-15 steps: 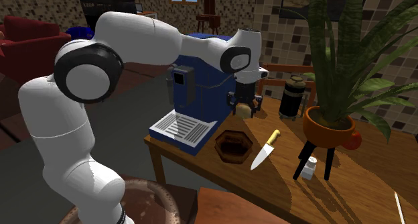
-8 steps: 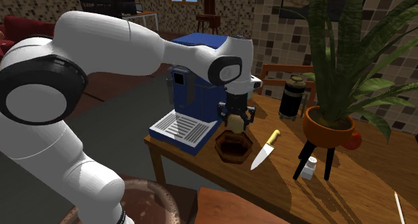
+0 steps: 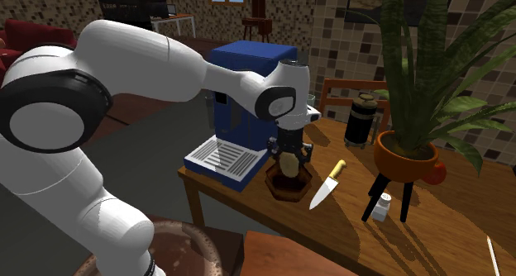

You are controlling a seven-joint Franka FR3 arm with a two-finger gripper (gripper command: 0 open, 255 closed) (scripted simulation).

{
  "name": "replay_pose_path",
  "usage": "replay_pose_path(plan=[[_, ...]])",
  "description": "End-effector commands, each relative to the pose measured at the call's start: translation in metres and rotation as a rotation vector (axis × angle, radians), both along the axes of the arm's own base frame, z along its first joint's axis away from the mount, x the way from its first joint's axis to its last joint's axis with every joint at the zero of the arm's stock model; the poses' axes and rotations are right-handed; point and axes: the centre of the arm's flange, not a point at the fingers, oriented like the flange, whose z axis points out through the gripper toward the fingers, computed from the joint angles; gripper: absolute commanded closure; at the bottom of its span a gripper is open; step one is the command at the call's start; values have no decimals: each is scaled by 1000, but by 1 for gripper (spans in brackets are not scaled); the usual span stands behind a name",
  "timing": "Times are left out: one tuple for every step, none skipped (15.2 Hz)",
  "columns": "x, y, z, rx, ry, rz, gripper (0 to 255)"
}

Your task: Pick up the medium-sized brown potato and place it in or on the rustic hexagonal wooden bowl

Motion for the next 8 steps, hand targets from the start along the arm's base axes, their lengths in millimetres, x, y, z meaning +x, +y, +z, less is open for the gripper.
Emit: replay_pose_path(plan=[[-1, 0, -11, 0, 0, 0, 255], [-1, 0, -16, 0, 0, 0, 255], [-1, 0, -22, 0, 0, 0, 255], [-1, 0, -23, 0, 0, 0, 255], [-1, 0, -23, 0, 0, 0, 255], [-1, 0, -23, 0, 0, 0, 255], [-1, 0, -23, 0, 0, 0, 255], [-1, 0, -23, 0, 0, 0, 255]])
